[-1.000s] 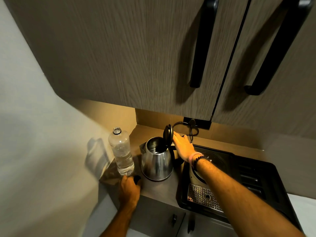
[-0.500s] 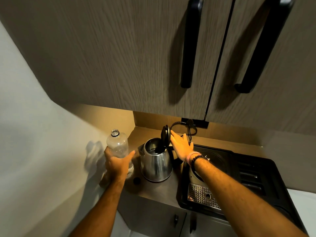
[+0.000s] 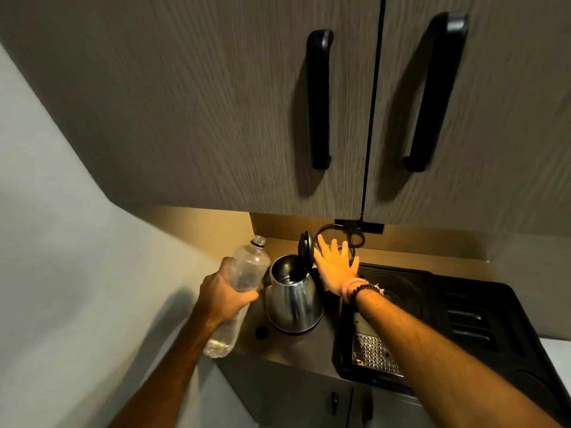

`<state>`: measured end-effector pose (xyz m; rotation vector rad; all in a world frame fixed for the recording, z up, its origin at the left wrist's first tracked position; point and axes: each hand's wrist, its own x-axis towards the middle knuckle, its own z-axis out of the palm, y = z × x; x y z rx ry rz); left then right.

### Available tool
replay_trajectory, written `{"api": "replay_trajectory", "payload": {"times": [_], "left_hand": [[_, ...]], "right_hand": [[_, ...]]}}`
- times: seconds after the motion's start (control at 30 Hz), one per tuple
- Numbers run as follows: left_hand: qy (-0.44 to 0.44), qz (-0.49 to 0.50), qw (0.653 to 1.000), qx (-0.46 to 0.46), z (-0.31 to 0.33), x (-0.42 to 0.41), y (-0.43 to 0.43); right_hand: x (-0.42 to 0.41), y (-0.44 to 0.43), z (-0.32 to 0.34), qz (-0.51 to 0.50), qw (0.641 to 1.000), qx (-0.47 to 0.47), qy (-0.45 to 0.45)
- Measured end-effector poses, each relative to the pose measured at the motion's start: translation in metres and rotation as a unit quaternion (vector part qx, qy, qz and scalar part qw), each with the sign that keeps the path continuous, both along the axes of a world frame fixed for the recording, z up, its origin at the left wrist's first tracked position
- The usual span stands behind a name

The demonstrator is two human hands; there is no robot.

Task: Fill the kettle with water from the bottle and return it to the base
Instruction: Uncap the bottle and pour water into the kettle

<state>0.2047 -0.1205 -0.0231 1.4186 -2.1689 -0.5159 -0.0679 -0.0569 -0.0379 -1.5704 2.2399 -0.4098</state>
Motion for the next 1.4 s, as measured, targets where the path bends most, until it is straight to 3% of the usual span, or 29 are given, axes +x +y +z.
{"api": "replay_trajectory", "payload": {"times": [0.2, 0.43, 0.8, 1.4], "left_hand": [[-0.257, -0.054, 0.959, 0.104, 0.028, -0.01, -0.003], [-0.339, -0.059, 0.936, 0.068, 0.037, -0.007, -0.002], [-0.391, -0.041, 0.918, 0.059, 0.048, -0.019, 0.001], [-0.367, -0.038, 0.927, 0.059, 0.045, -0.013, 0.008]], "right_hand": [[0.003, 0.003, 0.003, -0.038, 0.998, -0.013, -0.056], [0.003, 0.005, 0.005, -0.036, 0.996, -0.008, -0.076], [0.003, 0.004, 0.004, -0.044, 0.994, -0.01, -0.1], [0.002, 0.002, 0.003, -0.032, 0.996, -0.001, -0.085]]}}
